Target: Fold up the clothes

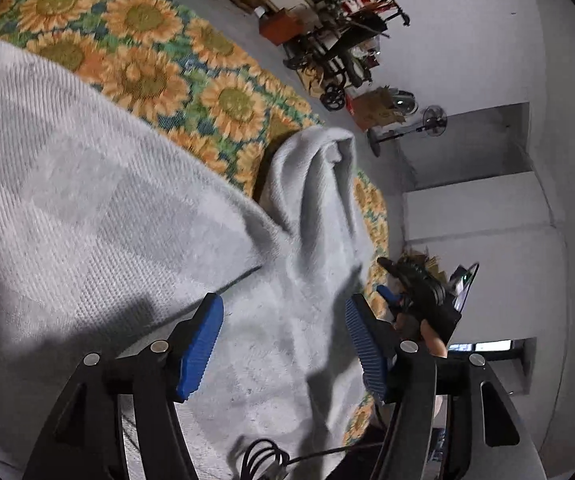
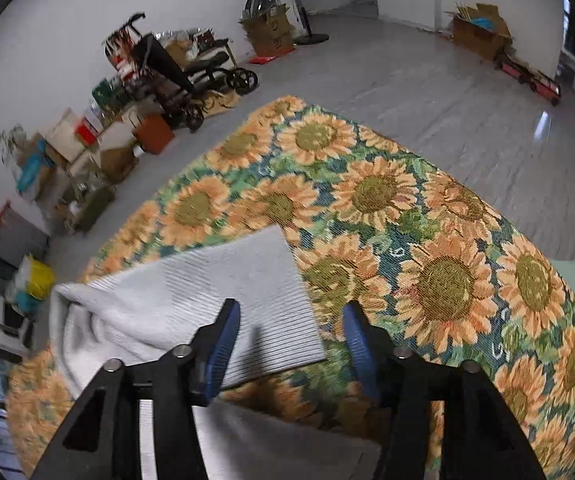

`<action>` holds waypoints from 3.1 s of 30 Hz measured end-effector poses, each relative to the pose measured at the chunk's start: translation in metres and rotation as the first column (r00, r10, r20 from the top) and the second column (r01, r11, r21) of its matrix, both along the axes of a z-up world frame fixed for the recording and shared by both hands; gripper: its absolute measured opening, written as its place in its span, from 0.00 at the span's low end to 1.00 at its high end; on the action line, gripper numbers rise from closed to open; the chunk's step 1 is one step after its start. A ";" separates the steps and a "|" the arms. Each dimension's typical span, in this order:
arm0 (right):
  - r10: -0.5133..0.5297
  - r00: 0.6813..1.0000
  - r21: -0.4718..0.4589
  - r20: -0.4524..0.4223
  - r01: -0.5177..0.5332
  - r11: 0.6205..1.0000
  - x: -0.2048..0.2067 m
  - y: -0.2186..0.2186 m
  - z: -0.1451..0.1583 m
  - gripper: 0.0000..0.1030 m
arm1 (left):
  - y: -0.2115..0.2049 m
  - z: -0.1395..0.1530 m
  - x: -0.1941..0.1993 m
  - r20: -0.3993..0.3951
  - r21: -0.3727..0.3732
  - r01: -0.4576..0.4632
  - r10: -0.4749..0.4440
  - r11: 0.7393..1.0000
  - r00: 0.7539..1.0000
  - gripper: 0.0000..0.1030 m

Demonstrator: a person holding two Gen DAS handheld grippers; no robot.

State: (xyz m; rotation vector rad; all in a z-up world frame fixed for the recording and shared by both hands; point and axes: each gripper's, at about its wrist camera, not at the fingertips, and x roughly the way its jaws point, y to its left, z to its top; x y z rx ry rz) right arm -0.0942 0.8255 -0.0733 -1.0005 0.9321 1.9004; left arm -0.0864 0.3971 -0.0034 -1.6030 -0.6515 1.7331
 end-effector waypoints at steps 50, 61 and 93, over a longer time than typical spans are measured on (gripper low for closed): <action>0.641 0.672 0.013 -0.370 -0.687 0.727 0.103 -0.378 -0.007 0.51 | -0.190 0.015 0.109 -0.302 -0.009 0.055 -0.055 0.998 0.952 0.63; 0.438 0.813 0.038 -0.384 -0.460 0.887 0.129 -0.312 0.023 0.64 | -0.079 0.020 0.211 -0.648 -0.588 0.210 -0.611 0.781 0.454 0.63; 0.470 0.819 -0.032 -0.328 -0.507 0.861 0.120 -0.327 -0.005 0.70 | -0.289 -0.054 0.053 0.038 0.043 -0.478 0.477 0.877 0.878 0.52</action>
